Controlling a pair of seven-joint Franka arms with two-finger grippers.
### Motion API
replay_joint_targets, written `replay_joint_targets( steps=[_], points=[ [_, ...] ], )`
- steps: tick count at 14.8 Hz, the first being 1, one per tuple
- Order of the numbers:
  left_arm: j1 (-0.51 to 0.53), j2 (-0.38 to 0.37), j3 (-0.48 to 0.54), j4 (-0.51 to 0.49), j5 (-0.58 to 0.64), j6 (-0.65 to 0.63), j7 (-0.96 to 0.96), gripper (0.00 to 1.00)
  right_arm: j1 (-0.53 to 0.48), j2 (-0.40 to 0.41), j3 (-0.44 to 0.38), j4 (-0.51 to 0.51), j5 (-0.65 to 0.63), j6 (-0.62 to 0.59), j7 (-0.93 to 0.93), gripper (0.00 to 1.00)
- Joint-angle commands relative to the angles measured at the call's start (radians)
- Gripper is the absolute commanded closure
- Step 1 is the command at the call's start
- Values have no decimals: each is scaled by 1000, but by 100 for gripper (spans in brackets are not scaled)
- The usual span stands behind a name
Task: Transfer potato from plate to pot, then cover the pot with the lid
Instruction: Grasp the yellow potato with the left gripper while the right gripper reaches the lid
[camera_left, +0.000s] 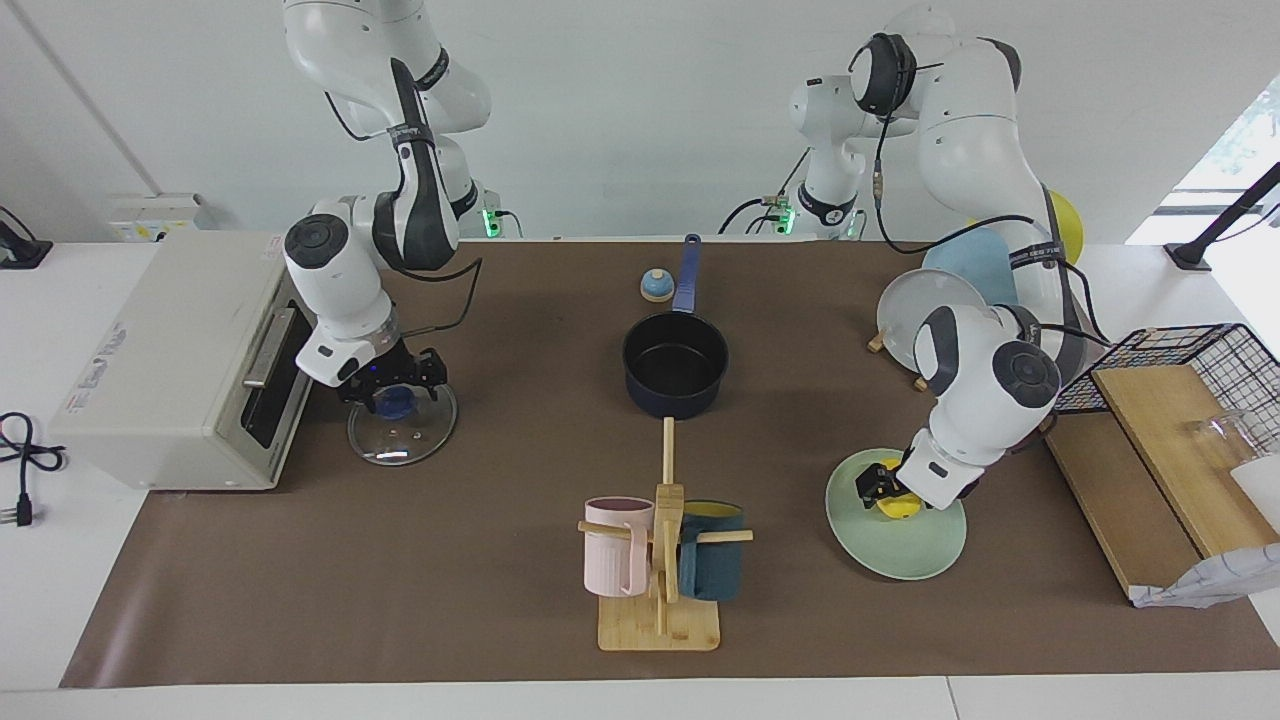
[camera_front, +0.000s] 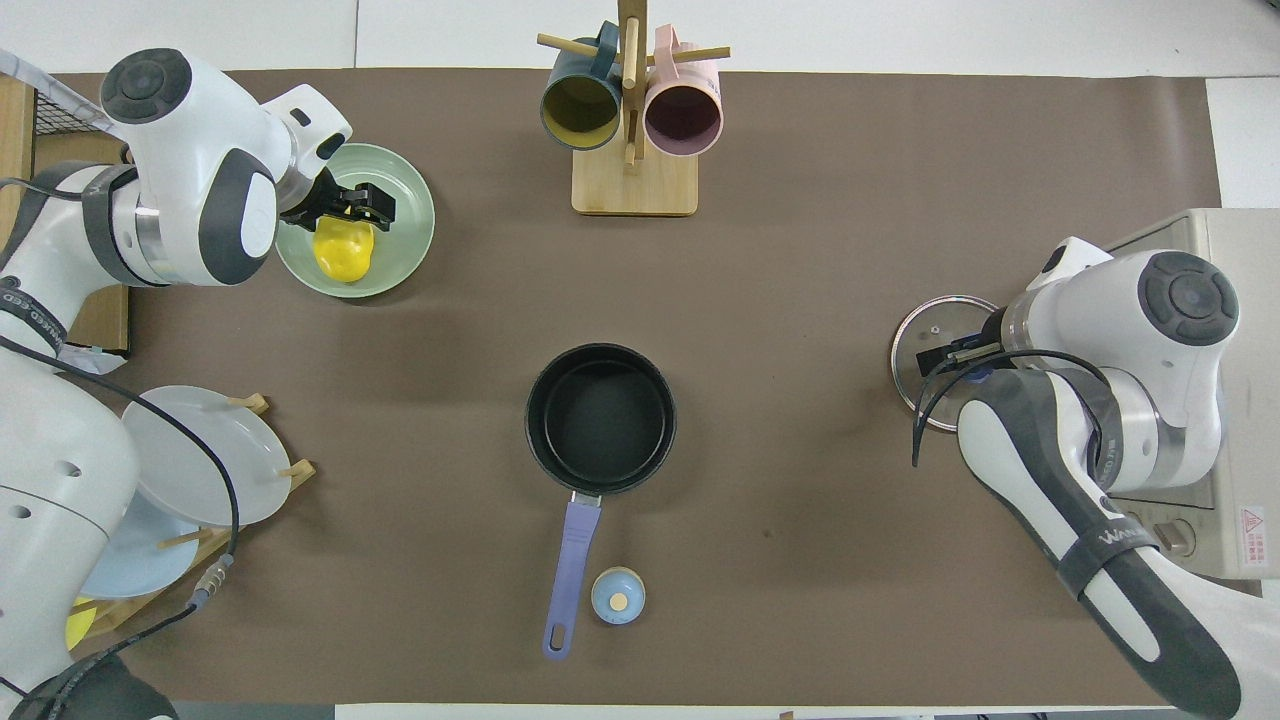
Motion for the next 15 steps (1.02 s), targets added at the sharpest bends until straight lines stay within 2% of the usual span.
replay_joint_targets(
  steps=[1, 6, 7, 8, 9, 10, 11, 13, 15],
  points=[
    [-7, -40, 13, -69, 17, 41, -2, 0, -35, -4, 5, -17, 25, 16, -67, 0],
    [-5, -54, 14, -93, 44, 41, -2, 0, -36, -10, 5, -38, 24, 24, -68, 0],
    [-5, -54, 14, -92, 46, 35, -2, 8, -36, -11, 5, -46, 25, 28, -67, 0],
    [-5, -54, 14, -92, 46, 33, 1, 29, -35, -11, 5, -46, 25, 28, -67, 0],
    [-4, -54, 14, -89, 46, 29, 3, 60, -35, -11, 5, -46, 25, 28, -68, 1],
    [-5, -54, 14, -89, 46, 29, 1, 86, -35, -11, 5, -46, 24, 30, -70, 2],
    [-5, -54, 14, -86, 46, 26, 1, 100, -35, -11, 5, -46, 24, 28, -71, 4],
    [-8, -62, 13, -44, 41, -32, -6, 100, -36, -13, 5, -46, 25, 27, -76, 8],
    [-21, -147, 4, 5, 34, -158, -57, 100, -38, -13, 3, -47, 25, 25, -97, 13]
  ],
)
